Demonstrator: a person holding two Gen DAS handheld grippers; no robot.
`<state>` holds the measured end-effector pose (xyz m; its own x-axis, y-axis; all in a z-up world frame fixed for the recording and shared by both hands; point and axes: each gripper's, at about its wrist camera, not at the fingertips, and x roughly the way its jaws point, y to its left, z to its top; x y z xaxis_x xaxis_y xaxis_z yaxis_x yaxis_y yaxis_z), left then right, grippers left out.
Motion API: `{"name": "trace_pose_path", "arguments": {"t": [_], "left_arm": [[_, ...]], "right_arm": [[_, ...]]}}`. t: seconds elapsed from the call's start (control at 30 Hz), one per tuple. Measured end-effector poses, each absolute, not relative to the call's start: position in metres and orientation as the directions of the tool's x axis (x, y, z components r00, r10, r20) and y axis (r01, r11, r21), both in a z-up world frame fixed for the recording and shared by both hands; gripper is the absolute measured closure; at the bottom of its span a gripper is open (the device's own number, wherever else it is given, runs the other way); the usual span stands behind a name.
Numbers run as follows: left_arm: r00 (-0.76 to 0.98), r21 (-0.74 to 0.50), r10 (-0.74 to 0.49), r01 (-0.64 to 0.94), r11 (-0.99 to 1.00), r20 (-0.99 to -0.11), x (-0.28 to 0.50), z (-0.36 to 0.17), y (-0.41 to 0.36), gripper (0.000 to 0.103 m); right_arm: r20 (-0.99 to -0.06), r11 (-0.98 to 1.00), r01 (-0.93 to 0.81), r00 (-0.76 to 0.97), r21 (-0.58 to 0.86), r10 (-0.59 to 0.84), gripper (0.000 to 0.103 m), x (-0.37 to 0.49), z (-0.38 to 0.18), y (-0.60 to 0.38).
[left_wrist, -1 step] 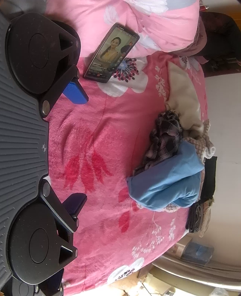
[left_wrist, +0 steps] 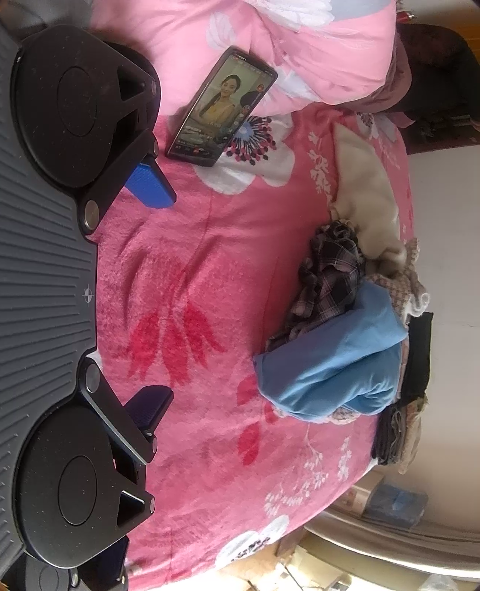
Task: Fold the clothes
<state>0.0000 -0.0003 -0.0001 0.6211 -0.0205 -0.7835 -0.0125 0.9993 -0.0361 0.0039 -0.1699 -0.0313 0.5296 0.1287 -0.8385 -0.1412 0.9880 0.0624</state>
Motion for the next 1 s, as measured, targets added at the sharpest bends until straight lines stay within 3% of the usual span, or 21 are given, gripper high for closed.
{"name": "trace_pose_path", "arguments": {"t": [0.23, 1.0], "left_arm": [[0.622, 0.01, 0.014, -0.01, 1.0, -0.783, -0.0001, -0.0008, -0.0013, 0.0], [0.605, 0.0, 0.007, -0.012, 1.0, -0.796, -0.0045, -0.0025, -0.0001, 0.0]], "right_arm": [[-0.835, 0.988, -0.139, 0.536, 0.063, 0.128, 0.0, 0.005, -0.0304, -0.1723], [-0.827, 0.99, -0.128, 0.551, 0.052, 0.115, 0.0, -0.0006, -0.0262, -0.1694]]}}
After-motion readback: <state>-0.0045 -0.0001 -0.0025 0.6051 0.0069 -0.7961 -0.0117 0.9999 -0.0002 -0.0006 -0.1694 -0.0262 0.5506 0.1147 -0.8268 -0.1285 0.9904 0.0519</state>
